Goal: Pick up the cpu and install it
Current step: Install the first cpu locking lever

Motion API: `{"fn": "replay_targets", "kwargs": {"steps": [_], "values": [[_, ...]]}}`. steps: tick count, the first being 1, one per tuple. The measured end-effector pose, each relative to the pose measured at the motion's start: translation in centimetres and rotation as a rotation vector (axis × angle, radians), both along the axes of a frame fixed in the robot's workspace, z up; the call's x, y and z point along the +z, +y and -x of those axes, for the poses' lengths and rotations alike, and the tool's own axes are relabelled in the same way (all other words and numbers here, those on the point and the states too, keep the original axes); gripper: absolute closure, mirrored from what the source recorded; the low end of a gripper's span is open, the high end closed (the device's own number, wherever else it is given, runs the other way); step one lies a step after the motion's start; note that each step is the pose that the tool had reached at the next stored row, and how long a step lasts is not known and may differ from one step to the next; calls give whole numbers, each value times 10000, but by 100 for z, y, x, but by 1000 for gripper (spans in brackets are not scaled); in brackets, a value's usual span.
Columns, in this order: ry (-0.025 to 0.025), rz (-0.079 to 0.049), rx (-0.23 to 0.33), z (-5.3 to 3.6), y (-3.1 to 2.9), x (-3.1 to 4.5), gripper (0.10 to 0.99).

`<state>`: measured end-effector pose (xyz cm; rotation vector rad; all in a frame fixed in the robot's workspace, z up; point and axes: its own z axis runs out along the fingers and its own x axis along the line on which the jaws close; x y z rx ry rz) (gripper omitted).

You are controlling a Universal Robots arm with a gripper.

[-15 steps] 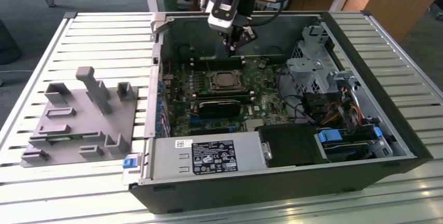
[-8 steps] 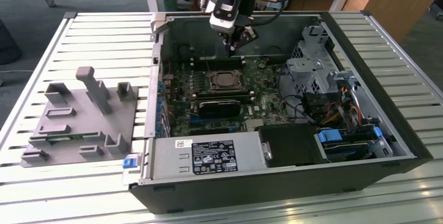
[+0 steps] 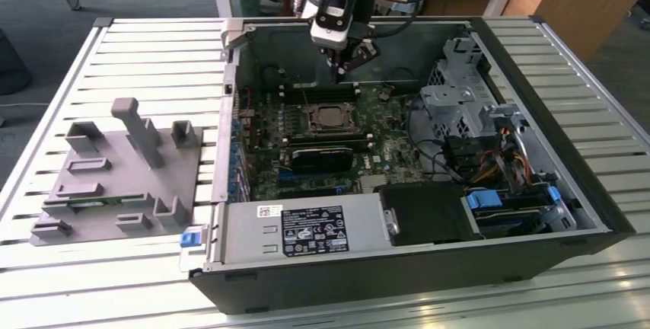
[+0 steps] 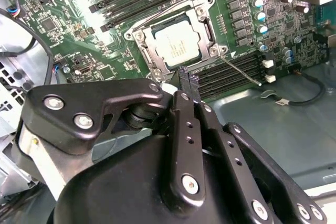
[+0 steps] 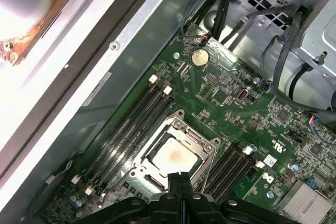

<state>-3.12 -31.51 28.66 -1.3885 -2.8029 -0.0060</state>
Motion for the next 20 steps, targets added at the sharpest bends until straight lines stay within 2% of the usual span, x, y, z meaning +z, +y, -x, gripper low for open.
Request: {"fn": "replay_targets", "kwargs": {"steps": [12, 20], "values": [[0, 0, 641, 0, 0, 0, 980], [0, 0, 1845, 0, 0, 0, 980]]}}
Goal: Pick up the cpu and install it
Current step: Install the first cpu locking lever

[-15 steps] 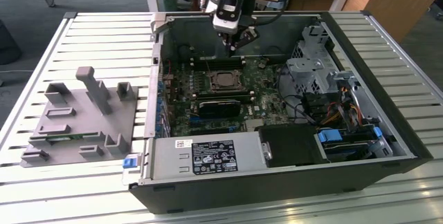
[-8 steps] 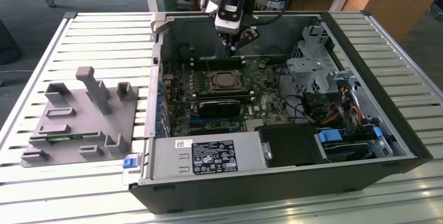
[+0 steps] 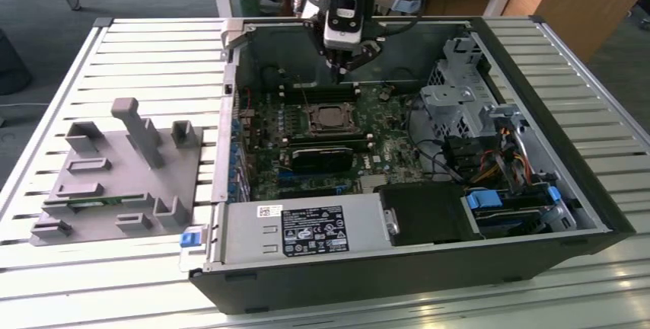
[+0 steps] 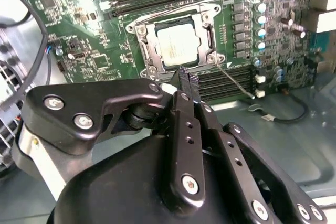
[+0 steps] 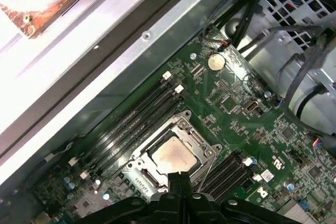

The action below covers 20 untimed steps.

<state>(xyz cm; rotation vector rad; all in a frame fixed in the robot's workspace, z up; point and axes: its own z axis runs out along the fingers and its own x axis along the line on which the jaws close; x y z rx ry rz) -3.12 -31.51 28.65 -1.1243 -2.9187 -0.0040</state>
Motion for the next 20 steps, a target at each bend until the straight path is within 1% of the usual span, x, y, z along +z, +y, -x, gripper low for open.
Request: {"fn": "replay_targets", "kwargs": {"steps": [11, 12, 20], "values": [[0, 0, 1796, 0, 0, -2, 980], [0, 0, 2109, 0, 0, -3, 980], [0, 0, 3289, 0, 0, -5, 980]]}}
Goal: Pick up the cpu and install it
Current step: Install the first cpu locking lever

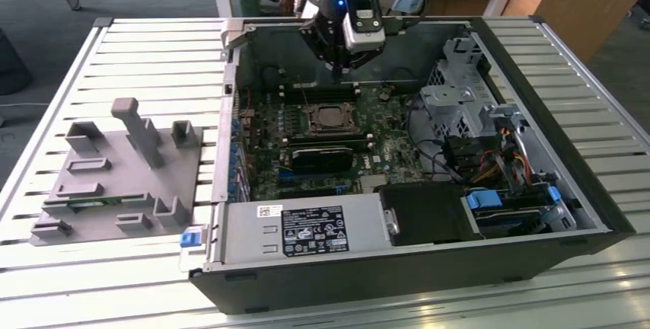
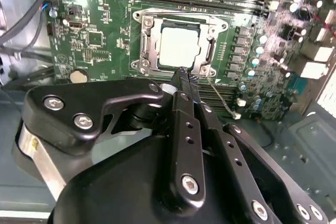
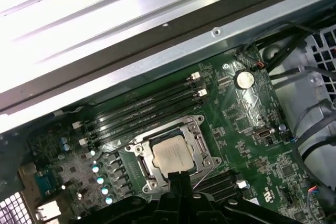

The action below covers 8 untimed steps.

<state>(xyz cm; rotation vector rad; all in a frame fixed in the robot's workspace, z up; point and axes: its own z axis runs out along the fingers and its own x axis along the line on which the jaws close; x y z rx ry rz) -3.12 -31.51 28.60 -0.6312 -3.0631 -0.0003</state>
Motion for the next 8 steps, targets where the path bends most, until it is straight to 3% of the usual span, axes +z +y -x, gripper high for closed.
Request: {"fn": "replay_targets", "kwargs": {"steps": [8], "values": [[0, -1, 1031, 0, 0, -2, 980]]}}
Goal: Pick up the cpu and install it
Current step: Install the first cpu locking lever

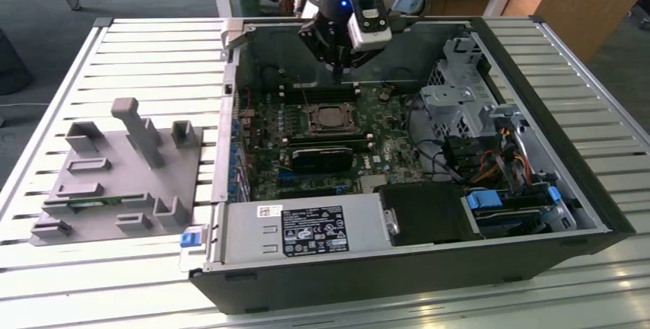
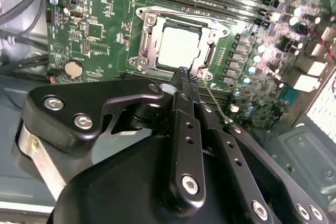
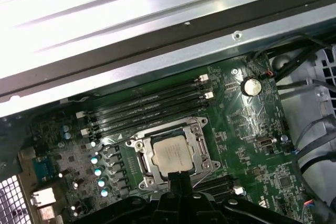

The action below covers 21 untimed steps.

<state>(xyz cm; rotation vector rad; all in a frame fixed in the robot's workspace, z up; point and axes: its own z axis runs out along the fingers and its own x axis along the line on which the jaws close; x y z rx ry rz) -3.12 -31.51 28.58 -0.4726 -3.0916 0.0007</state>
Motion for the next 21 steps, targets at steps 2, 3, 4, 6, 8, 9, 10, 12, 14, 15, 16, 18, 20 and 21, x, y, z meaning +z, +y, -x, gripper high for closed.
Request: {"fn": "replay_targets", "kwargs": {"steps": [2, 3, 4, 6, 8, 9, 10, 12, 14, 15, 16, 18, 20, 21], "values": [[0, 0, 231, 0, 0, 0, 980], [0, 0, 355, 0, 0, -1, 980], [0, 0, 474, 0, 0, -1, 980], [0, 1, 711, 0, 0, -1, 980], [0, 0, 987, 0, 0, -1, 980], [0, 0, 1143, 0, 0, -1, 980], [0, 1, 1312, 0, 0, -2, 980], [1, 1, 1672, 0, 0, -3, 980], [1, 1, 2048, 0, 0, -5, 980], [0, 1, 2228, 0, 0, -7, 980], [0, 0, 2409, 0, 0, -9, 980], [-4, 2, 2701, 0, 0, -10, 980], [-14, 4, 2874, 0, 0, -12, 980], [-29, 3, 2893, 5, 0, -14, 980]]}}
